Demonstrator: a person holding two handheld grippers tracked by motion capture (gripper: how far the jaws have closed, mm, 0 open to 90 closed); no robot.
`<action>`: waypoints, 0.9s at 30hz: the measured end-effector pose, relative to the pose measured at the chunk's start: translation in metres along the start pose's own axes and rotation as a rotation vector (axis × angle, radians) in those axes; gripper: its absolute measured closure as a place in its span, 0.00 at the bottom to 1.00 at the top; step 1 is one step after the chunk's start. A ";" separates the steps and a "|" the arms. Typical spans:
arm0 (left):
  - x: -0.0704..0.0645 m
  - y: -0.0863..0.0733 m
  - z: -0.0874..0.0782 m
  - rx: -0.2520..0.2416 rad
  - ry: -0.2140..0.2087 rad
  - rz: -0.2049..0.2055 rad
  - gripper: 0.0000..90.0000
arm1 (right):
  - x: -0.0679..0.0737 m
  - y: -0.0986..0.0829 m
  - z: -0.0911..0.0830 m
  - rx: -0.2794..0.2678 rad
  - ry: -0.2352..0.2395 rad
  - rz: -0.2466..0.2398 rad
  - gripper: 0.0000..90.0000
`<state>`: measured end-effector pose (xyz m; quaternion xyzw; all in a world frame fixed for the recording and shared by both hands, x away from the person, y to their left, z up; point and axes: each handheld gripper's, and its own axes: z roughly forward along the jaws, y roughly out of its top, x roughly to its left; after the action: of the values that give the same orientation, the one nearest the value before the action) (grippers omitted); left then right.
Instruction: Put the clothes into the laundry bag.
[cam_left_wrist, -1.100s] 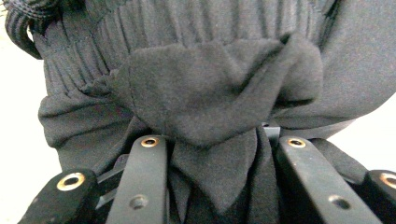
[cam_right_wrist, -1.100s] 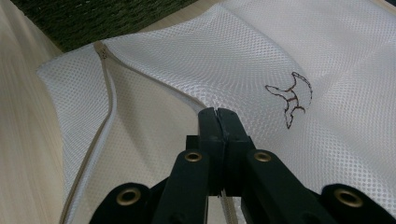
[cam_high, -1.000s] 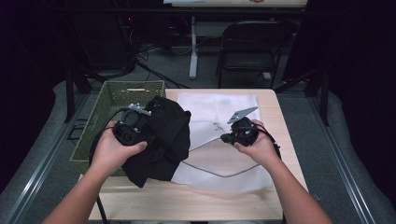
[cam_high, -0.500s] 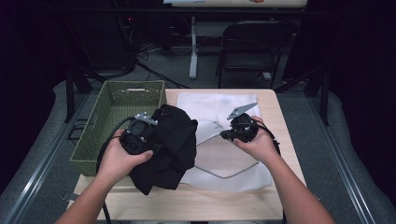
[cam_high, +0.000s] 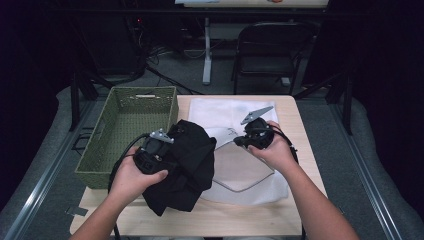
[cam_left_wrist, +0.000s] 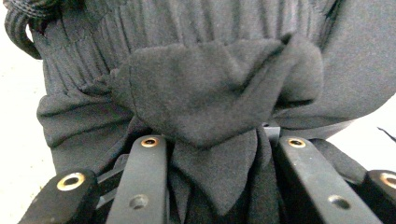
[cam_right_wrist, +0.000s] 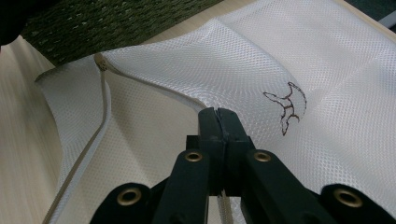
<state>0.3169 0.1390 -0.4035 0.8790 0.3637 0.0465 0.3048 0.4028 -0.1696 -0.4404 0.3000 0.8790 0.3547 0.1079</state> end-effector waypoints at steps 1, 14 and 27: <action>-0.002 0.000 0.001 0.000 -0.002 0.003 0.75 | 0.000 0.000 0.000 0.000 -0.001 0.003 1.00; -0.014 -0.001 0.014 0.011 -0.022 0.040 0.75 | -0.002 0.001 -0.002 -0.012 0.003 0.013 1.00; -0.031 0.002 0.026 0.011 -0.062 0.080 0.75 | -0.002 0.002 -0.002 -0.021 0.011 0.014 1.00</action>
<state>0.3028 0.1041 -0.4190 0.8956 0.3189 0.0292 0.3088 0.4046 -0.1708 -0.4374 0.3029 0.8737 0.3663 0.1035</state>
